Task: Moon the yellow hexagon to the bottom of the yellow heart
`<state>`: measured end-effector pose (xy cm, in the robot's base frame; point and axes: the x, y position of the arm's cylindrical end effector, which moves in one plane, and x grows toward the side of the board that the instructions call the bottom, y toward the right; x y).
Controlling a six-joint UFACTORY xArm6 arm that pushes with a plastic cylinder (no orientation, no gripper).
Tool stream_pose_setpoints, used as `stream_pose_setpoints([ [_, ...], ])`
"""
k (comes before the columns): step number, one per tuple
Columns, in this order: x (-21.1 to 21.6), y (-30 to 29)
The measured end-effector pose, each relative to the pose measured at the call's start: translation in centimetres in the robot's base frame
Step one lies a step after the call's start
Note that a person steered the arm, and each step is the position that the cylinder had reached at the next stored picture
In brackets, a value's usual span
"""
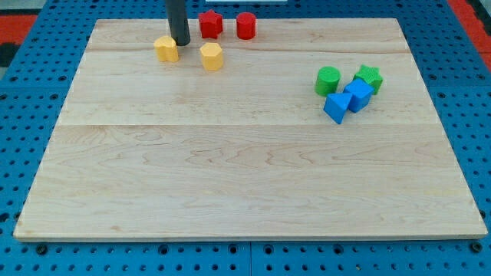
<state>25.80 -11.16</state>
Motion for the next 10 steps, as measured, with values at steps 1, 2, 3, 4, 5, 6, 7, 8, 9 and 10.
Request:
stream_pose_setpoints([
  [1,1.9,2.4],
  [2,1.9,-1.2],
  [3,-0.4,-6.9],
  [4,-2.6,-5.9],
  [5,-0.7,0.9],
  [6,-0.1,5.8],
  [7,0.1,7.8],
  [8,3.8,9.3],
  [9,5.6,8.6],
  [10,6.3,5.2],
])
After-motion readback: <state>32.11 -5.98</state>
